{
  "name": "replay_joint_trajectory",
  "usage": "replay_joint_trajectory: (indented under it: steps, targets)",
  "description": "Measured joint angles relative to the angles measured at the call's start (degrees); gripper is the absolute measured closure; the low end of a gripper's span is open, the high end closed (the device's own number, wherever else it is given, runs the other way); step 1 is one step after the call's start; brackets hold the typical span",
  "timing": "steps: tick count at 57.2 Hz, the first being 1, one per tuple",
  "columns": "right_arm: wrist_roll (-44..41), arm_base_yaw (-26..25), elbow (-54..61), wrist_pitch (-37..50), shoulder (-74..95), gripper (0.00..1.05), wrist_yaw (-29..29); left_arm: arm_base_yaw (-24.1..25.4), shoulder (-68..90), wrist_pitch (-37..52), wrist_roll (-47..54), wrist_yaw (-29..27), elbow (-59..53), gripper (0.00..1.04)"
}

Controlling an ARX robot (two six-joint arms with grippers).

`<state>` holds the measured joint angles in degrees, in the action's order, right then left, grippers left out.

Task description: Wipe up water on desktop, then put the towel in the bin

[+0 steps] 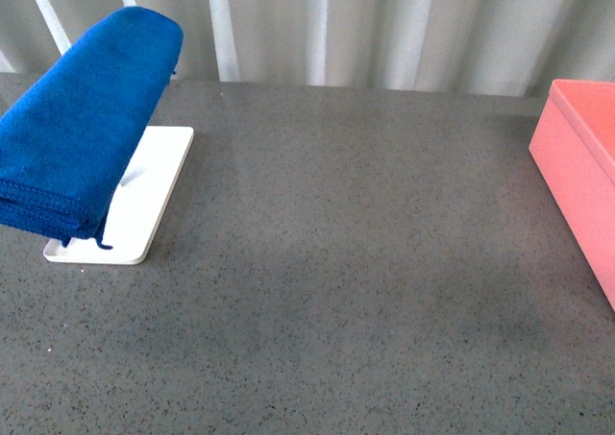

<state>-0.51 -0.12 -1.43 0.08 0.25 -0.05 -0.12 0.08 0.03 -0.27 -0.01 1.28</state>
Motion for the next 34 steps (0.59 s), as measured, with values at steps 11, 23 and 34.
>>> replay_joint_trajectory:
  steps: [11,23,34]
  targets:
    - [0.00,0.00,0.00,0.00,-0.02,0.07,0.02,-3.26,14.91,-17.66,-12.63,-5.84,7.93,0.07]
    - [0.00,0.00,0.00,0.00,-0.02,0.07,0.00,1.49,41.90,-1.22,-10.80,4.42,21.68,0.07]
    - [0.00,0.00,0.00,0.00,-0.02,0.07,0.00,4.66,71.52,-0.70,-1.09,6.51,42.03,0.07]
